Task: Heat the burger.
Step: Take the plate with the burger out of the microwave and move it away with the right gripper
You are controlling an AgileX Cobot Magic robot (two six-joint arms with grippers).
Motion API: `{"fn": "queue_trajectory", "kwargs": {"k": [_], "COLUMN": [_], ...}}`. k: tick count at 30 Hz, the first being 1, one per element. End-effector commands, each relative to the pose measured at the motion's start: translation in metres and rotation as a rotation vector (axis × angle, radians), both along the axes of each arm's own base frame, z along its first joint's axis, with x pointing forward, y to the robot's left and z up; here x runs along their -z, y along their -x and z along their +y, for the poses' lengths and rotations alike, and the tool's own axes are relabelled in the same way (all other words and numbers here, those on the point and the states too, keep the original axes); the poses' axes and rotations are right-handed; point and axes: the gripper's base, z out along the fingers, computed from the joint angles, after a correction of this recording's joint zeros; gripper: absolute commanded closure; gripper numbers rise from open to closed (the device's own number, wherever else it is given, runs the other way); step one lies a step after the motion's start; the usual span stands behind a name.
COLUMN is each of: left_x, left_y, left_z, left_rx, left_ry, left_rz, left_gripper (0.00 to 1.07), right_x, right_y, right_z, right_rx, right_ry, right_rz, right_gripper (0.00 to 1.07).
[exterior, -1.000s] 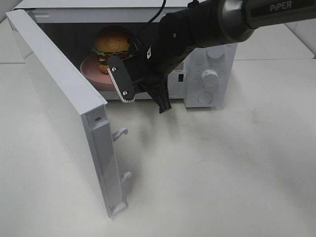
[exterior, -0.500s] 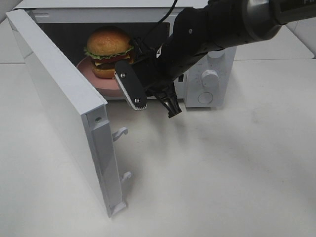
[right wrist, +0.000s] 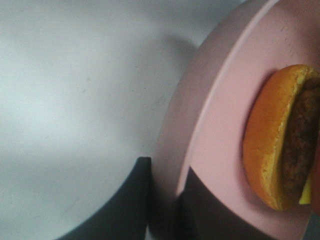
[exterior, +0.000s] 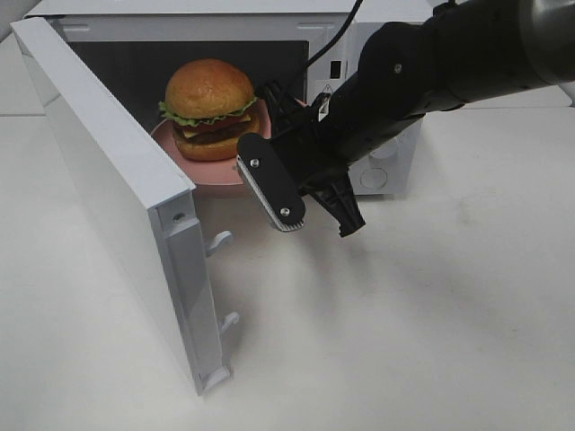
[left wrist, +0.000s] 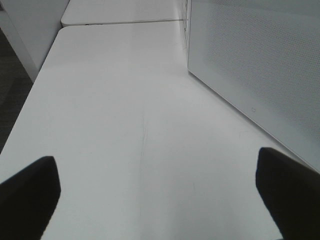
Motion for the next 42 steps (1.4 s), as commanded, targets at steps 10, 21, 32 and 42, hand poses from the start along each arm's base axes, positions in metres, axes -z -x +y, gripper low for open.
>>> {"fn": "queue_trajectory", "kwargs": {"k": [10,21,32,42], "left_x": [0.001,0.001,0.001,0.001], "left_y": [0.002,0.002,0.002,0.002], "left_z": [0.0,0.0,0.0,0.0], "left_rx": [0.002,0.002,0.002,0.002], "left_ry": [0.003,0.003,0.003,0.003], "left_rz": [-0.012,-0.012,-0.012,-0.012], "left_gripper": [0.07,0.07,0.07,0.07], "right_x": [-0.025,-0.025,-0.03,-0.037], "right_y": [0.023,0.055,0.09,0.123], "right_z": [-0.02,-0.042,-0.066,-0.09], "right_rx": [0.044,0.062,0.061,0.09], "right_ry": [-0.089,-0.092,-0.097,-0.139], "right_rz": [-0.097,-0.069,-0.075,-0.083], "right_gripper": [1.07,1.07,1.07,1.07]}}
